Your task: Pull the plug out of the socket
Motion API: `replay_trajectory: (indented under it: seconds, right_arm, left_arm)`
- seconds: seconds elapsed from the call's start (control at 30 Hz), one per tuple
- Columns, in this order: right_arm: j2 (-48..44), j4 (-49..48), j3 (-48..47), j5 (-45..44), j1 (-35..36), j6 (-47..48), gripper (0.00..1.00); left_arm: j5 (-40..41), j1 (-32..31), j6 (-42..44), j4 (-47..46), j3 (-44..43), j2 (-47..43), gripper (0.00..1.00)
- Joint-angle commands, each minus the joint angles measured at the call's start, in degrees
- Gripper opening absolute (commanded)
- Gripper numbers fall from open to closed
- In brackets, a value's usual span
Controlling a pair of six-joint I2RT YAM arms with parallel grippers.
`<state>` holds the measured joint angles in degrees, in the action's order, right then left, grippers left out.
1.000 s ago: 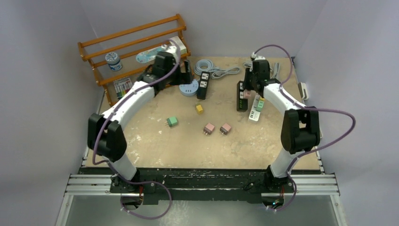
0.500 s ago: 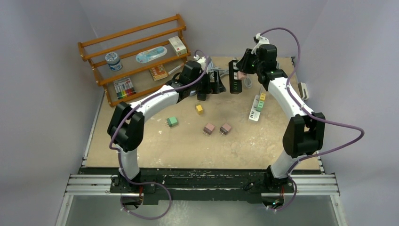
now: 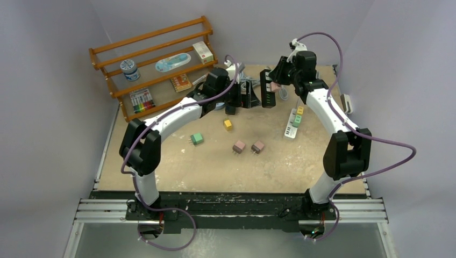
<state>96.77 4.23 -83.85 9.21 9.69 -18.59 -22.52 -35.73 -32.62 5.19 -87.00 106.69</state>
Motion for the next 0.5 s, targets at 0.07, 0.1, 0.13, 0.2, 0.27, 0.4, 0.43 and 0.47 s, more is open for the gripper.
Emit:
replay_trajectory:
  seconds: [0.07, 0.1, 0.13, 0.2, 0.27, 0.4, 0.43, 0.47]
  right_arm:
    - [-1.8, -6.0, -0.8, 2.9, 0.2, -1.2, 0.00]
    - [-1.7, -6.1, -0.8, 2.9, 0.3, -1.2, 0.00]
    - [-1.6, -6.0, -0.8, 2.9, 0.2, -1.2, 0.00]
    - [-1.4, -6.1, -0.8, 2.9, 0.2, -1.2, 0.00]
    - [-1.3, -6.2, -0.7, 2.9, 0.2, -1.1, 0.00]
    - [-1.5, -6.3, -0.4, 2.9, 0.2, -1.0, 0.00]
    - [-1.5, -6.2, -0.4, 2.9, 0.2, -0.9, 0.00]
    - [-1.4, -6.2, -0.4, 2.9, 0.2, -0.9, 0.00]
  left_arm:
    - [-4.0, -0.1, 0.6, -5.2, 3.8, -6.3, 0.95]
    - [-4.1, -0.1, 0.1, -5.7, 4.2, -6.5, 0.96]
    - [-4.5, -0.1, -0.4, -6.4, 4.4, -6.7, 0.95]
    - [-5.5, -0.1, -1.8, -8.1, 4.4, -6.8, 0.96]
    - [-6.8, -0.1, -2.9, -9.5, 4.5, -6.8, 0.96]
    - [-7.3, -0.1, -4.0, -10.4, 4.5, -6.6, 0.96]
    - [-7.5, -0.1, -4.4, -10.7, 4.5, -6.4, 0.96]
    - [-7.5, -0.1, -4.8, -10.9, 4.5, -6.2, 0.96]
